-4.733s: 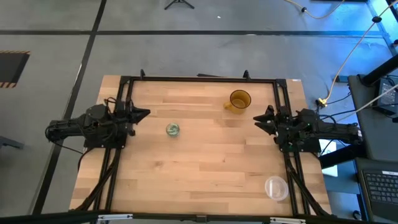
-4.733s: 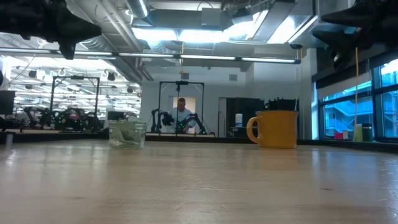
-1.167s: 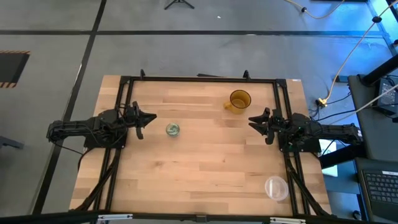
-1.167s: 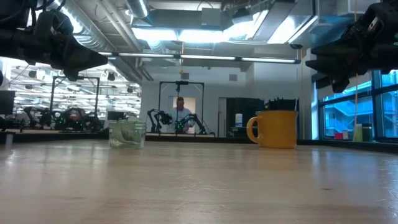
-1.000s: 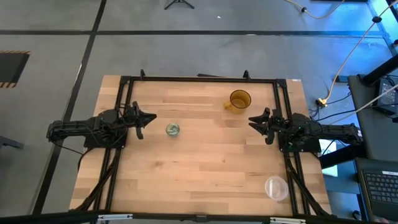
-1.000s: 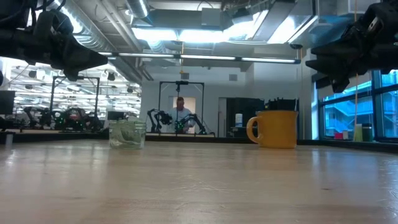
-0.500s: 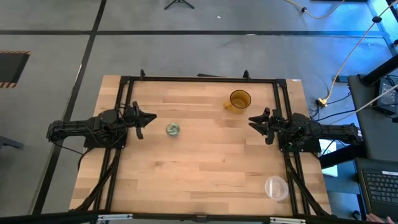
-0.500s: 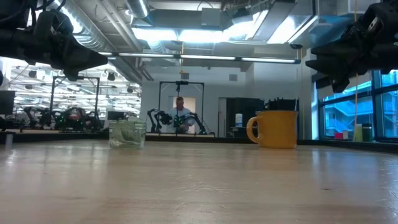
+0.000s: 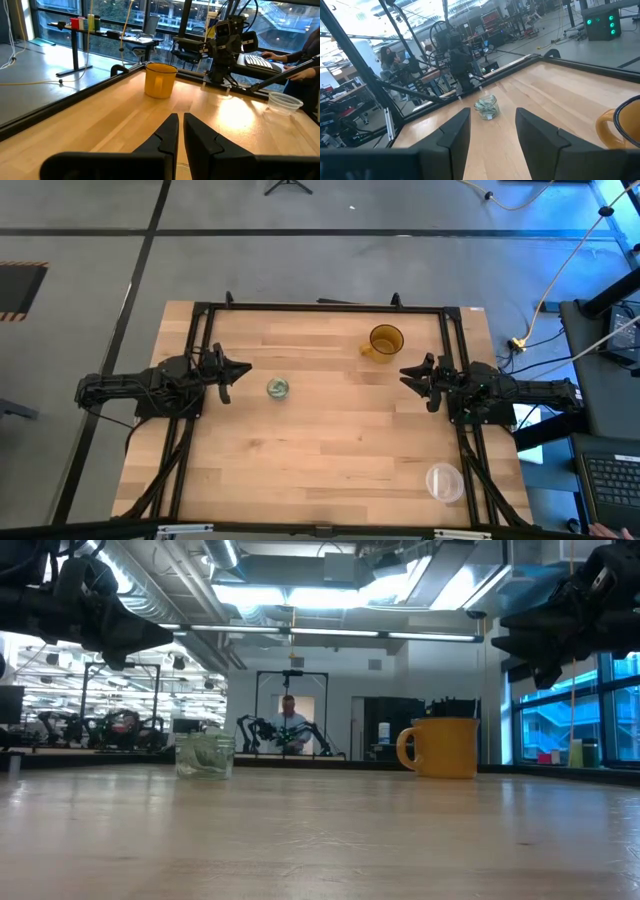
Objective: Pick and place Stevia / Truvia into bins
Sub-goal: Return to Home Position
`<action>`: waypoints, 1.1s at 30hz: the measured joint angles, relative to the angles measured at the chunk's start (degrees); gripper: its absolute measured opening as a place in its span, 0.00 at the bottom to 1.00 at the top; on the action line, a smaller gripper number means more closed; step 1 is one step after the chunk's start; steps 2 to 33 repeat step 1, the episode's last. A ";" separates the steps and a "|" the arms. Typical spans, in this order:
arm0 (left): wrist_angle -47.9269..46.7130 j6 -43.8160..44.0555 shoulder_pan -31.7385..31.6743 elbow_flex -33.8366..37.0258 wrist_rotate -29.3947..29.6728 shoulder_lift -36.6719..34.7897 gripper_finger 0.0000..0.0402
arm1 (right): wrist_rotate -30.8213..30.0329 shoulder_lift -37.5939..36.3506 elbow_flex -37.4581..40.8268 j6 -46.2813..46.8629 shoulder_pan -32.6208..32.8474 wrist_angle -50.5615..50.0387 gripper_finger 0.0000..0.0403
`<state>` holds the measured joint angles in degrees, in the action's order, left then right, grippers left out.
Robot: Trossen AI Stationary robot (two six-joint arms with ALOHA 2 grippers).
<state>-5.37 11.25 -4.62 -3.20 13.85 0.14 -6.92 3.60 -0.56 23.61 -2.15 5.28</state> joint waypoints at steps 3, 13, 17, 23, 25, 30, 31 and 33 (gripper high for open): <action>0.00 0.00 0.01 0.00 0.00 0.00 0.05 | 0.00 0.00 0.00 0.06 0.02 0.02 0.40; 0.00 0.00 0.01 0.00 0.00 0.00 0.05 | 0.00 0.00 0.00 0.06 0.02 0.02 0.40; 0.00 0.00 0.01 0.00 0.00 0.00 0.05 | 0.00 0.00 0.00 0.06 0.02 0.02 0.40; 0.00 0.00 0.01 0.00 0.00 0.00 0.05 | 0.00 0.00 0.00 0.06 0.02 0.02 0.40; 0.00 0.00 0.01 0.00 0.00 0.00 0.05 | 0.00 0.00 0.00 0.06 0.02 0.02 0.40; 0.00 0.00 0.01 0.00 0.00 0.00 0.05 | 0.00 0.00 0.00 0.06 0.02 0.02 0.40; 0.00 0.00 0.01 0.00 0.00 0.00 0.05 | 0.00 0.00 0.00 0.06 0.02 0.02 0.40; 0.00 0.00 0.01 0.00 0.00 0.00 0.05 | 0.00 0.00 0.00 0.06 0.02 0.02 0.40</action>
